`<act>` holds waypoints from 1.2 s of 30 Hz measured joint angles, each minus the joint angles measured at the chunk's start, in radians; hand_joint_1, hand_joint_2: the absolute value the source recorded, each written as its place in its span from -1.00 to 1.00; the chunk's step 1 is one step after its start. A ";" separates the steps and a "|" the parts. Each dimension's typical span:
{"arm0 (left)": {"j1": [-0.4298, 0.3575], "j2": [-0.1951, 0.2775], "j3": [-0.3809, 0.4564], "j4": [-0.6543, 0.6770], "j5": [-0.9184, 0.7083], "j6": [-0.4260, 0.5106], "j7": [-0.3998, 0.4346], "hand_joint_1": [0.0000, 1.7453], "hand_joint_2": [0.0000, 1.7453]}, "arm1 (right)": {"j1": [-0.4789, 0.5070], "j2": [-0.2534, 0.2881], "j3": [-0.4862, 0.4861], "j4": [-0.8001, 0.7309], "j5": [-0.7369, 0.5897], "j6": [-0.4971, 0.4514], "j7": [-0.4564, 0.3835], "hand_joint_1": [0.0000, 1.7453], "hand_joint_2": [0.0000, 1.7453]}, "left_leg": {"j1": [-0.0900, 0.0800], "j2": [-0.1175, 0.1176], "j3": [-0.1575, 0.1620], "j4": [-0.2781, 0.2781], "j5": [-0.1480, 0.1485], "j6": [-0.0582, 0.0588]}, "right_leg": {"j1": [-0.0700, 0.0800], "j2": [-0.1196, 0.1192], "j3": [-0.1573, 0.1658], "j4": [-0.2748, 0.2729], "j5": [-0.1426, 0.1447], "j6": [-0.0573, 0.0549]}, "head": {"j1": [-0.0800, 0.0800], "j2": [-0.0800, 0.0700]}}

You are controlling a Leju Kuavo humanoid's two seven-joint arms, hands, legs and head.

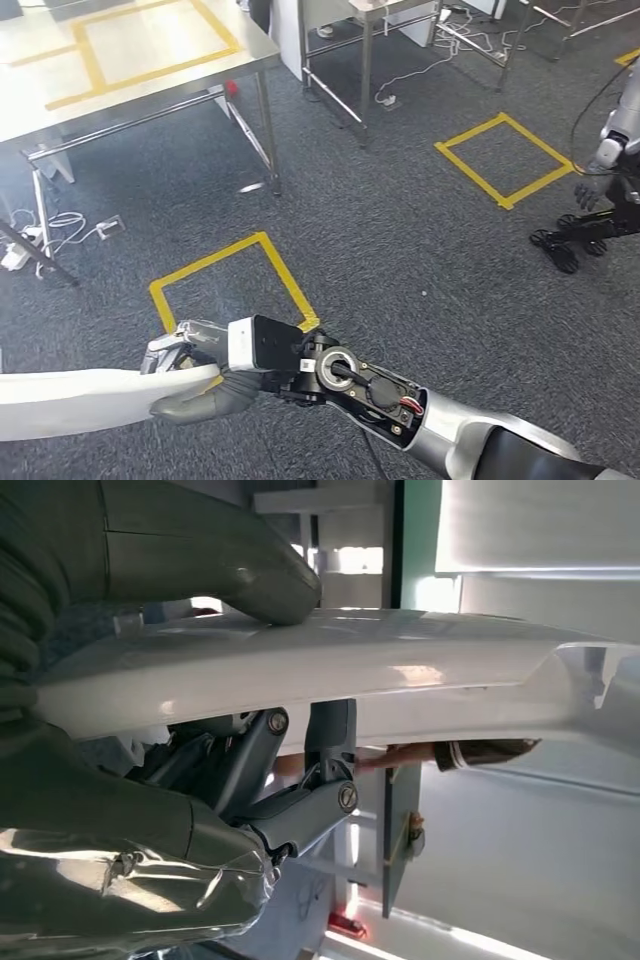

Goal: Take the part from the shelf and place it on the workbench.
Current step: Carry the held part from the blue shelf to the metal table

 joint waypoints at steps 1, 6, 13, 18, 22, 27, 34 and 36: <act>0.000 0.000 0.000 0.000 0.003 0.000 0.000 -1.00 1.00 | 0.000 0.000 0.001 0.000 -0.003 0.000 0.002 1.00 1.00 | 0.003 0.004 -0.020 0.031 -0.002 -0.004 | 0.000 -0.015 0.000 0.000 -0.002 -0.001 | 0.000 0.000; 0.001 0.005 0.000 0.000 0.014 0.004 0.000 -1.00 1.00 | -0.017 0.000 0.008 0.000 -0.018 0.004 -0.001 1.00 1.00 | 0.005 0.063 0.114 -0.233 0.130 -0.003 | 0.004 -0.070 0.010 0.006 -0.019 0.018 | -0.003 0.000; 0.003 0.006 0.000 0.000 0.025 0.005 0.000 -1.00 1.00 | -0.032 0.003 0.015 0.003 -0.026 0.014 -0.008 1.00 1.00 | 0.004 0.016 0.137 -0.268 0.128 0.050 | 0.002 -0.021 -0.027 0.129 -0.106 0.050 | 0.014 0.000; 0.001 0.006 0.000 0.000 0.026 0.005 0.000 -1.00 1.00 | -0.030 0.002 0.019 0.012 -0.040 0.025 -0.008 1.00 1.00 | -0.007 -0.043 0.146 -0.266 0.123 0.058 | 0.004 0.012 -0.116 0.278 -0.120 0.039 | 0.026 0.000; 0.001 0.005 0.000 0.000 0.026 0.006 0.000 -1.00 1.00 | -0.032 0.002 0.021 0.014 -0.049 0.032 -0.009 1.00 1.00 | -0.009 -0.081 0.149 -0.260 0.118 0.048 | 0.005 0.064 -0.018 0.040 -0.009 0.027 | 0.028 0.000; 0.006 0.007 0.000 0.000 0.028 0.007 0.001 -1.00 1.00 | -0.035 0.005 0.024 0.017 -0.064 0.038 -0.006 1.00 1.00 | -0.006 -0.057 0.119 -0.220 0.095 0.021 | -0.001 0.048 0.000 0.011 -0.003 0.011 | 0.017 0.000; 0.002 0.009 -0.007 0.000 0.029 0.007 0.001 -1.00 1.00 | -0.033 0.006 0.029 0.028 -0.084 0.036 -0.004 1.00 1.00 | 0.007 0.007 0.026 -0.056 0.061 -0.003 | -0.001 0.008 0.001 0.007 -0.006 0.009 | 0.000 0.000; 0.001 0.011 -0.008 0.000 0.029 0.007 0.001 -1.00 1.00 | -0.035 0.006 0.029 0.028 -0.085 0.036 -0.004 1.00 1.00 | 0.007 0.012 0.101 -0.203 0.114 0.002 | 0.001 0.006 0.002 0.010 -0.010 0.017 | -0.002 0.000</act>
